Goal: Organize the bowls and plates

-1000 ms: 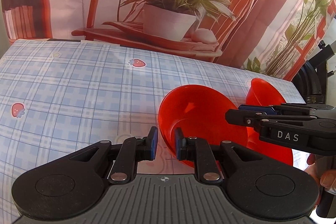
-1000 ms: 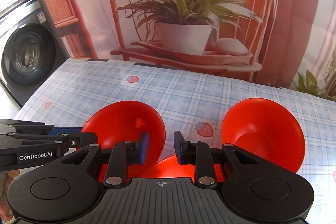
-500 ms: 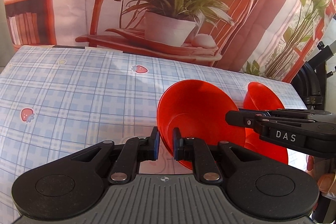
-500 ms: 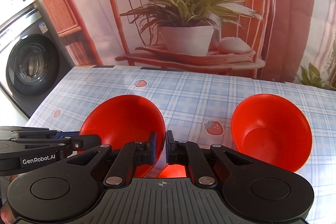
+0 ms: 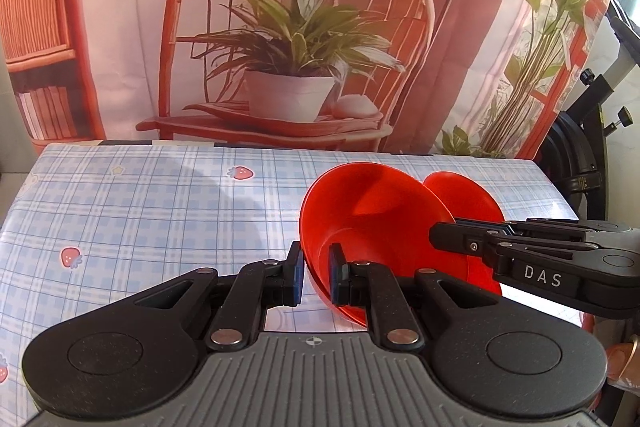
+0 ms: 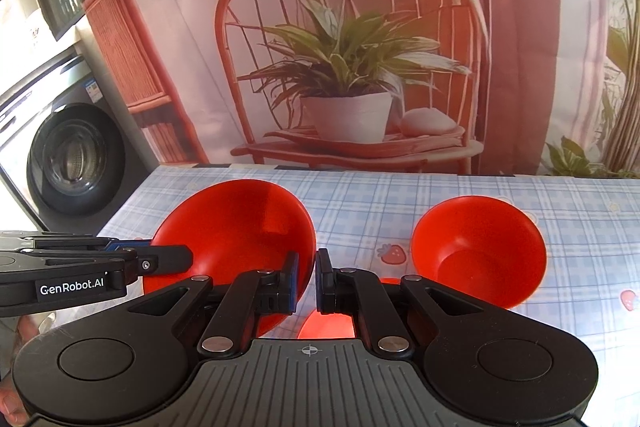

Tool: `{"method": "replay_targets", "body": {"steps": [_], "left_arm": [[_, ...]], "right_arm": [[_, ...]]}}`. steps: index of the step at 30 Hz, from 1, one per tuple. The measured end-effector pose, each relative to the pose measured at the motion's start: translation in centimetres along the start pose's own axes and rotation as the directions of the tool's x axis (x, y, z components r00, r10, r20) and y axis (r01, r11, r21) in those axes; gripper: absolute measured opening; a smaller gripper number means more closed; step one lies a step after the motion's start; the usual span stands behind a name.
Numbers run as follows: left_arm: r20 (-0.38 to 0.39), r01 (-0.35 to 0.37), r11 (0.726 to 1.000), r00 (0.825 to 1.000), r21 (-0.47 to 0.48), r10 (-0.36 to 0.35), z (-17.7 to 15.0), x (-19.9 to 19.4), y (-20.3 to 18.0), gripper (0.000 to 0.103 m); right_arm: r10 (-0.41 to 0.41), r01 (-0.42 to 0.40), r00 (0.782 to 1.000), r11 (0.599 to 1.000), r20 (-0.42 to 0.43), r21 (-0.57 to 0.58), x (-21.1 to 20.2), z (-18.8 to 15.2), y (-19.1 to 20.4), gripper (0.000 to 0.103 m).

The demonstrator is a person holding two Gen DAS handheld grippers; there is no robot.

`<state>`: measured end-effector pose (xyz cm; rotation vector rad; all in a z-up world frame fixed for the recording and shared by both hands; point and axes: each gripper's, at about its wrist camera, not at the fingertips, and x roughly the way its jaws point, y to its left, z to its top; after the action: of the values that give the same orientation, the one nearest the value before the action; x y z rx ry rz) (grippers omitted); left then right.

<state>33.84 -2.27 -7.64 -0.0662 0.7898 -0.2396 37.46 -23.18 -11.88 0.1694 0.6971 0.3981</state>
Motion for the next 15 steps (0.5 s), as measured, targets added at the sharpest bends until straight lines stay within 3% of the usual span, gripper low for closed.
{"method": "replay_targets", "body": {"steps": [15], "left_arm": [[-0.074, 0.045, 0.993, 0.997, 0.107, -0.037, -1.0, 1.8, -6.5, 0.013]], "right_arm": [[-0.028, 0.026, 0.999, 0.995, 0.025, 0.098, -4.0, -3.3, -5.9, 0.008]]}}
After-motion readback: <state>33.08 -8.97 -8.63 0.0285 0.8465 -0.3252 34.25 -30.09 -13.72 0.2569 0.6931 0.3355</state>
